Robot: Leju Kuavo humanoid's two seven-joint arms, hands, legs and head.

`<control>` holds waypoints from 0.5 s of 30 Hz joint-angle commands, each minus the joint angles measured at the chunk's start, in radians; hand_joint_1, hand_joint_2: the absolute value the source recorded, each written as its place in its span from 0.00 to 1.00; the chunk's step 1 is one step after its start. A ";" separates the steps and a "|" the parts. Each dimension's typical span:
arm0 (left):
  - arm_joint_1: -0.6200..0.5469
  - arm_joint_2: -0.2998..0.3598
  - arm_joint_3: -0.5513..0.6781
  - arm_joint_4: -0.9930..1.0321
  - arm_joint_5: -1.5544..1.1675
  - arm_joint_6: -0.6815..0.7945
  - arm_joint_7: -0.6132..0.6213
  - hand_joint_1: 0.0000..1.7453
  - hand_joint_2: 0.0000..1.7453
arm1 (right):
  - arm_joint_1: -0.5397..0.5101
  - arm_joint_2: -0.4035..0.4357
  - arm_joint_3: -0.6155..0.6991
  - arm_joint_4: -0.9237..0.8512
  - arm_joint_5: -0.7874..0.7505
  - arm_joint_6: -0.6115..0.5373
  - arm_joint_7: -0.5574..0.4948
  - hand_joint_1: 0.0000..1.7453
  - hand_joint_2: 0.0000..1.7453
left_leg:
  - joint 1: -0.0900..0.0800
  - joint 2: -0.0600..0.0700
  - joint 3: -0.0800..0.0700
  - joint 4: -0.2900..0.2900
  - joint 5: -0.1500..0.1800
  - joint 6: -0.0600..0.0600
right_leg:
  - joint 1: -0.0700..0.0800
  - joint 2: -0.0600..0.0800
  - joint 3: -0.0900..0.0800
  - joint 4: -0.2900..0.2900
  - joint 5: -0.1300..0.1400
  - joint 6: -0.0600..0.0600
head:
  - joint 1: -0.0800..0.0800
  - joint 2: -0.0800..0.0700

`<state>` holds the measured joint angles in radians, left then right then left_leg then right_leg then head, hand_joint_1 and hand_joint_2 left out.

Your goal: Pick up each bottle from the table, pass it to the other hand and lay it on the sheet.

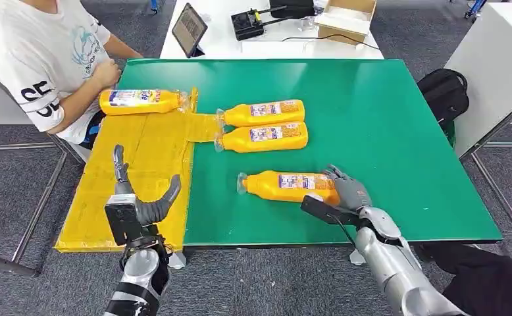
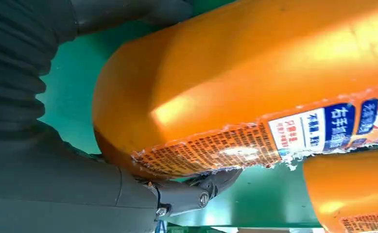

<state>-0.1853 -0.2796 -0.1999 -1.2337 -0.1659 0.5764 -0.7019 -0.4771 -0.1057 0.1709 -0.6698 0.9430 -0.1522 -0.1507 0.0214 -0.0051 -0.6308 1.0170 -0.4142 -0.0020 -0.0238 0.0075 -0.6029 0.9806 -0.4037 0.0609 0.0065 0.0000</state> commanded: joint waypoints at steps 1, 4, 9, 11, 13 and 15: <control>-0.042 0.010 -0.008 0.075 0.013 -0.006 0.004 0.00 1.00 | -0.009 0.034 -0.020 0.113 -0.004 -0.011 -0.033 0.98 1.00 | 0.000 -0.001 0.005 -0.002 -0.001 0.001 | 0.001 -0.002 0.005 -0.002 -0.001 -0.003 | 0.000 0.000; -0.045 0.007 -0.002 0.079 0.025 -0.020 0.004 0.00 1.00 | 0.008 0.038 -0.021 0.102 -0.011 -0.019 -0.061 1.00 1.00 | 0.000 -0.002 0.005 -0.002 -0.001 0.001 | 0.001 -0.003 0.006 -0.002 -0.001 -0.003 | 0.000 0.000; -0.049 0.007 0.003 0.080 0.028 -0.029 0.004 0.00 1.00 | 0.014 0.047 -0.026 0.084 -0.026 -0.019 -0.094 1.00 1.00 | 0.001 -0.001 0.005 -0.002 -0.001 0.001 | 0.001 -0.002 0.006 -0.002 -0.001 -0.003 | 0.000 0.000; -0.049 0.007 0.003 0.080 0.028 -0.029 0.004 0.00 1.00 | 0.014 0.047 -0.026 0.084 -0.026 -0.019 -0.094 1.00 1.00 | 0.001 -0.001 0.005 -0.002 -0.001 0.001 | 0.001 -0.002 0.006 -0.002 -0.001 -0.003 | 0.000 0.000; -0.049 0.007 0.003 0.080 0.028 -0.029 0.004 0.00 1.00 | 0.014 0.047 -0.026 0.084 -0.026 -0.019 -0.094 1.00 1.00 | 0.001 -0.001 0.005 -0.002 -0.001 0.001 | 0.001 -0.002 0.006 -0.002 -0.001 -0.003 | 0.000 0.000; -0.049 0.007 0.003 0.080 0.028 -0.029 0.004 0.00 1.00 | 0.014 0.047 -0.026 0.084 -0.026 -0.019 -0.094 1.00 1.00 | 0.001 -0.001 0.005 -0.002 -0.001 0.001 | 0.001 -0.002 0.006 -0.002 -0.001 -0.003 | 0.000 0.000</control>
<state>-0.1945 -0.2796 -0.2007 -1.2211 -0.1496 0.5615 -0.7019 -0.4865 -0.0958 0.1686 -0.6500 0.9342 -0.1743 -0.2071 0.0214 -0.0052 -0.6306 1.0170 -0.4143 -0.0021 -0.0238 0.0075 -0.6025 0.9809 -0.4038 0.0609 0.0061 0.0000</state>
